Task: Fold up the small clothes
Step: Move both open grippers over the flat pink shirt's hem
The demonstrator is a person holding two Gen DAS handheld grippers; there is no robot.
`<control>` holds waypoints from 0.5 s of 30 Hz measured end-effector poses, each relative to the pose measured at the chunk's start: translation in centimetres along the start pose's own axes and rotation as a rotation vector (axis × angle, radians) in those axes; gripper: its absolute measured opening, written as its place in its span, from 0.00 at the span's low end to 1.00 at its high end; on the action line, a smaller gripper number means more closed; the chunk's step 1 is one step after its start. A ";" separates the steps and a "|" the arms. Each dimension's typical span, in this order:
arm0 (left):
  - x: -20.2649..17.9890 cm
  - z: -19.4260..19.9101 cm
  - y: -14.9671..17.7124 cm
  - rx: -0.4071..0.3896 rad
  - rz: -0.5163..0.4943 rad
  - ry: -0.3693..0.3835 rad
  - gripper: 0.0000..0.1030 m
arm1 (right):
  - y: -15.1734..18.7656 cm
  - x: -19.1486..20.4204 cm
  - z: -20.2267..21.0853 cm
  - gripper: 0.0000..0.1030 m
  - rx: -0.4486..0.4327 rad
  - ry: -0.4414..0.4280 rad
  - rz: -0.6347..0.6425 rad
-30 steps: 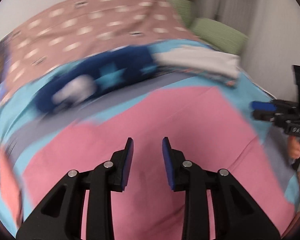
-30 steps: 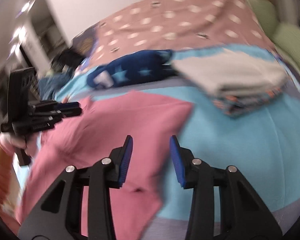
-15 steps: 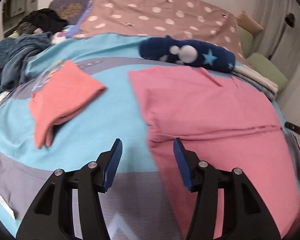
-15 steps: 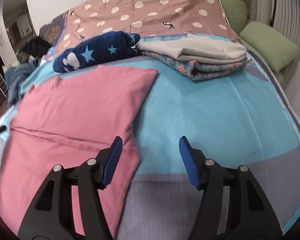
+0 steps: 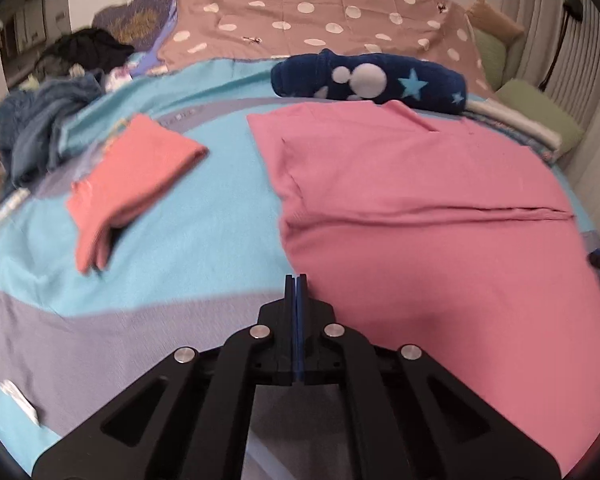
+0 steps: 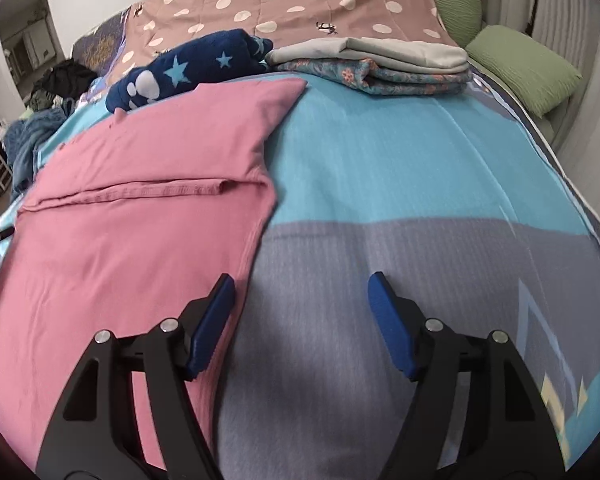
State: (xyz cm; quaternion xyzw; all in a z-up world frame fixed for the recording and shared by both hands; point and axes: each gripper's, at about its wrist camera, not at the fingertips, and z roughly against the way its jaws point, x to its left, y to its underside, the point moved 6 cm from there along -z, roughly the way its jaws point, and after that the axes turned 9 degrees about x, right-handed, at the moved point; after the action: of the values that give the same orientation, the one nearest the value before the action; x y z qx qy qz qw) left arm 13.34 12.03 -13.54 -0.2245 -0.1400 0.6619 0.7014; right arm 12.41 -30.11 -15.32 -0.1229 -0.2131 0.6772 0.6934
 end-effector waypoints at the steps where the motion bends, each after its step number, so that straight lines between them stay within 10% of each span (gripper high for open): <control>1: -0.2 0.3 0.8 0.008 0.000 0.030 0.02 | 0.4 -0.2 0.3 0.66 -0.005 -0.015 -0.019; 5: -0.9 1.6 4.0 0.020 -0.042 0.068 0.21 | 1.7 -1.2 1.4 0.54 -0.034 -0.049 -0.076; 15: 0.3 4.2 5.4 -0.013 0.071 0.139 0.26 | 1.8 0.2 4.3 0.46 -0.053 -0.136 -0.094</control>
State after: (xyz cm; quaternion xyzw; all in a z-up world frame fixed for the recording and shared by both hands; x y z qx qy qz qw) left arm 6.68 13.03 -12.67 -0.2792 -0.0871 0.6683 0.6839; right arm 8.84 -30.37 -12.33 -0.0850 -0.2831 0.6447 0.7049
